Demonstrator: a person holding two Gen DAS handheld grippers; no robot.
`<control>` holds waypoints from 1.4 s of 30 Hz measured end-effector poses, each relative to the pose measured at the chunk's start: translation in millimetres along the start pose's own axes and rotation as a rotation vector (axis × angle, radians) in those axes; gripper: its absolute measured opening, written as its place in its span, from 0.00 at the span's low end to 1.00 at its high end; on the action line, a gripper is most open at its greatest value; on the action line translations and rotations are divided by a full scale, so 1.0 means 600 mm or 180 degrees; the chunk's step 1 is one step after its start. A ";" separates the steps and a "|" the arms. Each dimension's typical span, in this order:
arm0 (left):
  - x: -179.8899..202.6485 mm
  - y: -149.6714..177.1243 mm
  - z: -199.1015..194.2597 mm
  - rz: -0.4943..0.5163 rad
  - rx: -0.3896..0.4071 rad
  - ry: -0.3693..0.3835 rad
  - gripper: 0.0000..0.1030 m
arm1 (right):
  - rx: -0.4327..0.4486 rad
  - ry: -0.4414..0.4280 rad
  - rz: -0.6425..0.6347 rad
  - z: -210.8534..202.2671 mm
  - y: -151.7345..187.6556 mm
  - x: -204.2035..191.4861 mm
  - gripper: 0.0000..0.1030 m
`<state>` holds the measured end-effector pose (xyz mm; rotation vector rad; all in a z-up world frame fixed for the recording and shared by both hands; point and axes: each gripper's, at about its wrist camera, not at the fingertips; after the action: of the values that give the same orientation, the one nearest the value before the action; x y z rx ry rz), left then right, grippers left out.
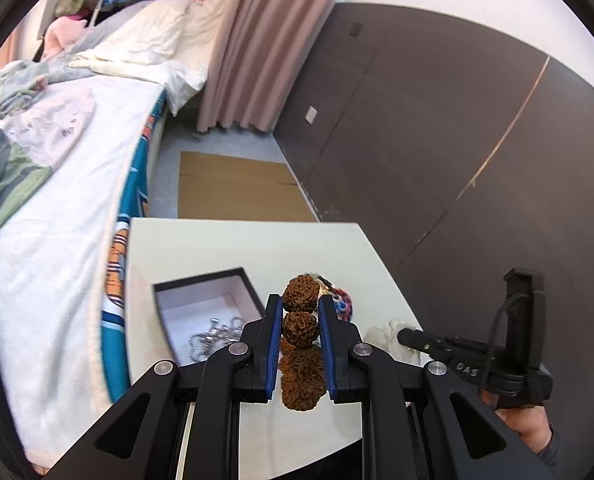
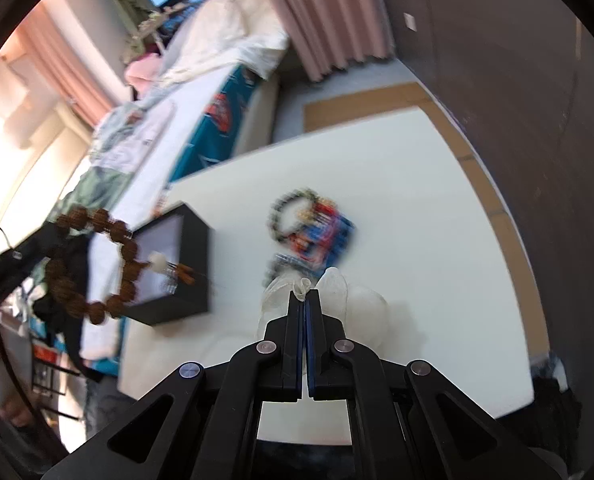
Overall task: Organize jewelry
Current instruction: 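Drop the bead bracelet into the box with the left gripper while the right gripper places the white pouch there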
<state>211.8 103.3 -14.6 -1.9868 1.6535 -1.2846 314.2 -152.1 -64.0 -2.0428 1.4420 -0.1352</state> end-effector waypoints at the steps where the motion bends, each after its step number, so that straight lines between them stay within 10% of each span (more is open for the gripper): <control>1: -0.006 -0.001 -0.006 -0.0013 0.0023 -0.0011 0.18 | 0.0021 -0.0029 -0.0037 -0.001 -0.005 -0.018 0.03; 15: -0.085 -0.008 -0.086 -0.0174 0.0207 -0.0338 0.18 | 0.0029 -0.0713 -0.0392 0.039 -0.066 -0.200 0.04; 18: -0.088 -0.008 -0.091 -0.0172 0.0200 -0.0378 0.18 | -0.0152 -0.0701 -0.0344 0.065 -0.073 -0.207 0.44; 20: -0.085 -0.009 -0.087 -0.0127 0.0170 -0.0401 0.18 | -0.0072 -0.0651 -0.0241 0.065 -0.071 -0.197 0.59; 35: -0.021 -0.033 0.000 0.0019 -0.0053 -0.0160 0.18 | 0.0158 -0.0364 0.0256 -0.018 -0.037 -0.060 0.59; 38: -0.036 -0.030 0.039 -0.0140 -0.0225 -0.0422 0.20 | 0.0191 -0.0295 0.0339 -0.031 -0.033 -0.030 0.59; 42: -0.055 -0.017 0.071 -0.0213 -0.0506 -0.0529 0.37 | 0.0235 -0.0197 0.0475 -0.045 -0.019 0.013 0.60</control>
<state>251.8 122.0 -47.6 -2.1921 1.6682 -1.0049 315.2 -168.4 -38.3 -1.8571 1.5222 -0.0616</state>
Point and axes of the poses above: each gripper's, at about its wrist camera, not at the fingertips, and z roughly the way its jaws point, x to its right, y to its underside, and after that the axes turned 5 degrees about y, right-handed
